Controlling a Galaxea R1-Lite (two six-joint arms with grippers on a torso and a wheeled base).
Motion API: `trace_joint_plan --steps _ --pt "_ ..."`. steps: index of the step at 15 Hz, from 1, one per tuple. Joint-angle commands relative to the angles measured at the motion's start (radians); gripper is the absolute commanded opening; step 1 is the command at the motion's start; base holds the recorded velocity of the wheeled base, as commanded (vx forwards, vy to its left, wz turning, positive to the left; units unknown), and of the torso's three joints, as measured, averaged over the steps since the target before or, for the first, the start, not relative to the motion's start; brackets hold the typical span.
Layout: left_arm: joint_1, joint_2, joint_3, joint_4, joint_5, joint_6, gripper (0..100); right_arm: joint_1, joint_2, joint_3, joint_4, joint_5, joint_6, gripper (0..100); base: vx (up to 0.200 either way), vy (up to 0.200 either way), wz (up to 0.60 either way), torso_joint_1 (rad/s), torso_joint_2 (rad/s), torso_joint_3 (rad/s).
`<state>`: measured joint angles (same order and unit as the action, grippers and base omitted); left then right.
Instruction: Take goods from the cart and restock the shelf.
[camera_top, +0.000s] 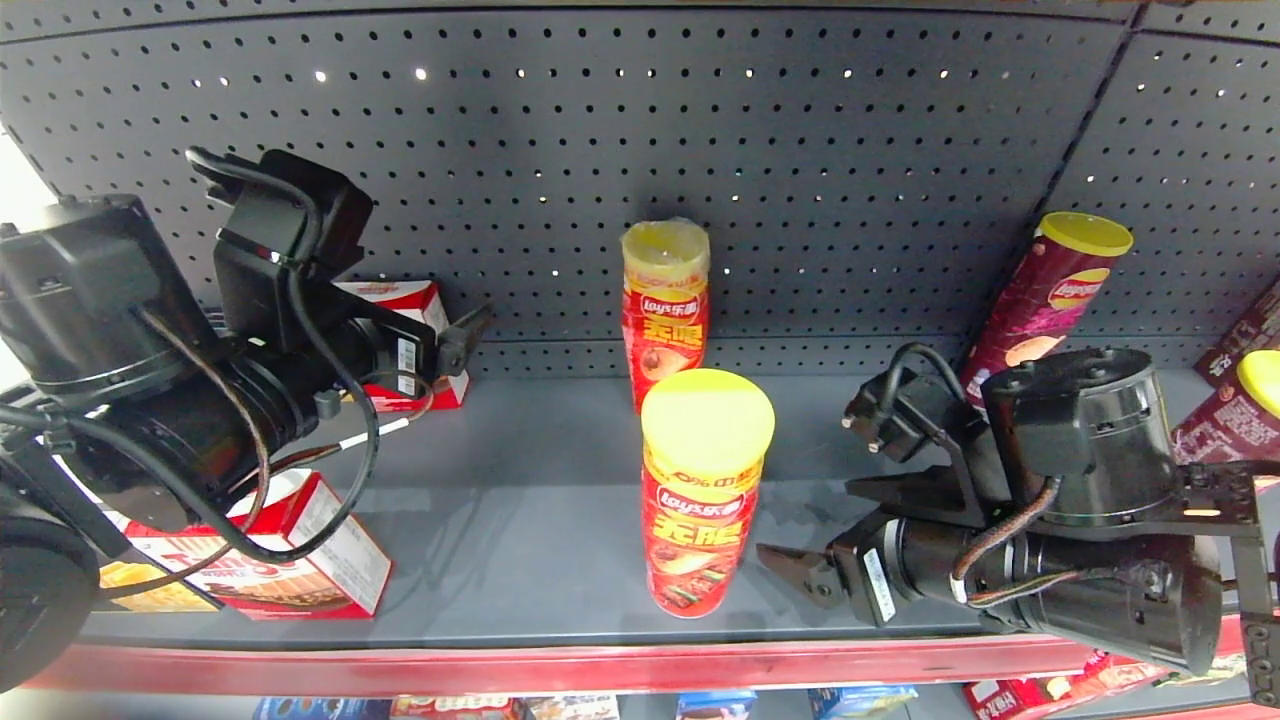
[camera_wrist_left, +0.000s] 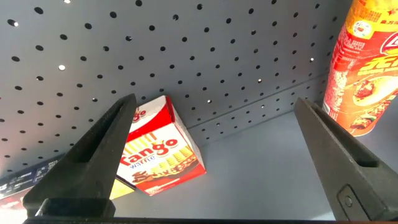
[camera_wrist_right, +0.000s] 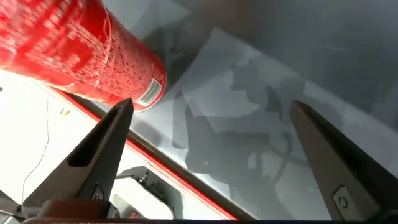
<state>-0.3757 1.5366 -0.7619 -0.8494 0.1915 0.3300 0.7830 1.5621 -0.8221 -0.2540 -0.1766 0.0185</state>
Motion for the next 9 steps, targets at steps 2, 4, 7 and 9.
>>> trace_joint_plan --steps 2,4,7,9 --pt "0.000 0.002 0.000 0.000 0.000 0.000 100 0.007 0.003 -0.008 -0.001 0.000 0.000 100 0.000 0.000 0.00 0.000 0.00 0.000" --pt "0.000 0.007 -0.004 0.000 0.000 0.000 100 0.007 0.029 -0.026 -0.001 0.000 -0.002 100 0.000 0.000 0.00 0.000 0.00 0.000" --pt "0.001 0.008 -0.008 0.000 0.000 0.000 100 0.007 0.050 -0.046 -0.001 0.002 -0.002 100 0.000 0.000 0.00 0.000 0.00 0.000" --pt "0.001 0.010 -0.014 0.001 0.000 0.000 100 0.012 0.058 -0.052 -0.002 0.003 -0.002 100 0.000 0.000 0.00 0.000 0.00 0.000"
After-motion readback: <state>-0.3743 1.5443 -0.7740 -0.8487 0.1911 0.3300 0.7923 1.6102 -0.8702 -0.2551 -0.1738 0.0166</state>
